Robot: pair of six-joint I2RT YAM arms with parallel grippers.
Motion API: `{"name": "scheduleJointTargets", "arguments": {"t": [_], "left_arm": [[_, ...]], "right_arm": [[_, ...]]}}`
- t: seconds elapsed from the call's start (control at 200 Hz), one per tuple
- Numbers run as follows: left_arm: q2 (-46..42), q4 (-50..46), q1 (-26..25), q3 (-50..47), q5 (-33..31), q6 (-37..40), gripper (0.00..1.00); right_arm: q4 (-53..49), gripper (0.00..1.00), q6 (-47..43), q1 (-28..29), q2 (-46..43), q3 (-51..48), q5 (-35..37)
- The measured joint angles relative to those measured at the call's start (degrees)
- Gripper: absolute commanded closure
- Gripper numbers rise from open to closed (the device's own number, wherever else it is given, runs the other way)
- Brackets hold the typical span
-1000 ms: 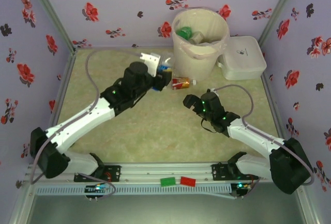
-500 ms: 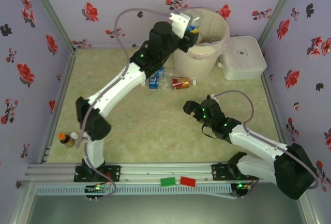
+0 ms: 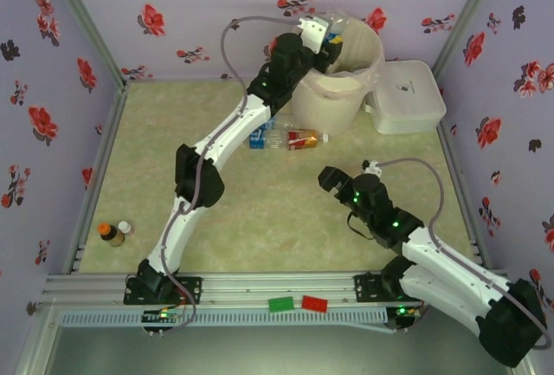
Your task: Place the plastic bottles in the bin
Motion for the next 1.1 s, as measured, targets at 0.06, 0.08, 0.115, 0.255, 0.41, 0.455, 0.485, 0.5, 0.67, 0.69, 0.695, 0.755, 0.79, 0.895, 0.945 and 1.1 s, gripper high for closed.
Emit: {"name": "scheduleJointTargets", "arguments": {"t": [0.06, 0.08, 0.115, 0.255, 0.41, 0.455, 0.485, 0.5, 0.67, 0.69, 0.695, 0.755, 0.79, 0.895, 0.945, 1.1], "left_arm": [[1.9, 1.2, 0.3, 1.3, 0.2, -1.5, 0.63], [2.7, 1.7, 0.4, 2.2, 0.3, -2.1, 0.63], [3.9, 2.1, 0.6, 3.6, 0.4, -3.0, 0.62], [5.6, 3.3, 1.1, 5.3, 0.7, -6.7, 0.25], [5.6, 4.9, 1.8, 5.3, 1.0, -10.3, 0.00], [5.6, 5.0, 1.8, 5.3, 1.1, -10.5, 0.00], [5.6, 4.9, 1.9, 5.3, 1.3, -10.6, 0.00], [5.6, 4.9, 1.9, 5.3, 1.5, -10.6, 0.00], [2.6, 5.0, 2.0, 1.4, 3.2, -10.6, 0.00], [1.7, 5.0, 2.0, 0.4, 3.5, -10.6, 0.00], [1.4, 5.1, 2.0, -0.1, 3.5, -10.6, 0.00], [-1.9, 5.2, 2.0, -3.8, 4.1, -10.6, 0.00], [-4.1, 5.6, 2.0, -6.5, 4.5, -10.6, 0.00], [-12.2, 7.1, 2.0, -15.1, 5.4, -10.6, 0.00], [-16.5, 8.3, 2.0, -20.1, 5.6, -10.6, 0.00], [-32.5, 13.5, 2.1, -38.9, 6.0, -11.3, 0.00]], "right_arm": [[-1.3, 0.00, 0.0, 0.0, -1.9, -0.1, 0.5], [-1.9, 0.00, 0.0, 0.0, -2.6, -0.1, 0.6], [-2.6, 0.00, 0.0, 0.0, -3.7, -0.2, 0.7], [-6.1, 0.00, 0.0, 0.0, -8.3, -0.4, 1.8], [-8.7, 0.00, 0.0, 0.0, -11.0, -0.6, 3.1], [-9.0, 0.00, 0.0, 0.0, -11.1, -0.6, 3.3], [-9.0, 0.00, 0.0, 0.0, -11.1, -0.6, 3.3], [-9.0, 0.01, 0.0, 0.0, -11.1, -0.6, 3.4], [-8.8, 0.00, 0.1, 0.0, -9.7, -0.7, 3.5], [-8.7, 0.00, 0.2, 0.0, -9.3, -0.7, 3.5], [-8.7, 0.00, 0.2, 0.0, -9.1, -0.7, 3.5], [-8.1, 0.00, 0.5, 0.0, -7.7, -0.7, 3.5], [-7.8, 0.00, 0.6, 0.0, -6.6, -0.7, 3.5], [-6.6, 0.00, 0.7, 0.0, -2.9, -0.6, 3.5], [-6.3, 0.00, 0.6, 0.0, -0.8, -0.3, 3.5], [-4.6, 0.00, -2.5, 0.0, 6.7, 3.3, 3.3]]}}
